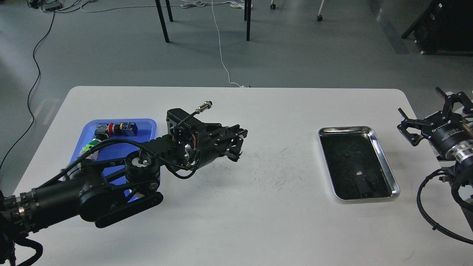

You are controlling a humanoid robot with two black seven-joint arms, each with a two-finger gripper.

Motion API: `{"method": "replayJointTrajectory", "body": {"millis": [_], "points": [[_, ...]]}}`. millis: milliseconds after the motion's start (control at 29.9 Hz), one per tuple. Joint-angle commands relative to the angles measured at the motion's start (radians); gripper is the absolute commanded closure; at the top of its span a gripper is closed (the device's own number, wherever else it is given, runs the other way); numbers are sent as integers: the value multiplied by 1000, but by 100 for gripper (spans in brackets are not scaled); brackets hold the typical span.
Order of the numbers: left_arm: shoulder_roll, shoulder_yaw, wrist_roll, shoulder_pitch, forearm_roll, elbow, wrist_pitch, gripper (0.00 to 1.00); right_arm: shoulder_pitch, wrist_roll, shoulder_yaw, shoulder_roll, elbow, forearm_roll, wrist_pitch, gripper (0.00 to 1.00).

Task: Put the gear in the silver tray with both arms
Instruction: 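Carry the gear to the table middle and open the left gripper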

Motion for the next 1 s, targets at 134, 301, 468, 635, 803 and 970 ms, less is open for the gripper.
{"method": "replayJointTrajectory", "body": {"millis": [134,301,468,635,803,970], "points": [[-197,54,-1,29,12,136,2,92,-5,0,-5,7,2,-2,0,1],[-285,56,-4,67,29,193,7,91,-3,0,-5,8,5,-3,0,1],[-291,54,-7,108,30,242,30,91,0,0,-5,8,6,-3,0,1],[-291,56,-7,121,55,270,45,90,1,0,-5,7,6,-5,0,1],[-291,50,-1,128,56,279,48,90,6,0,-3,7,8,-5,0,1],[-291,47,-1,131,53,264,50,89,6,0,-5,5,8,-5,0,1]]}}
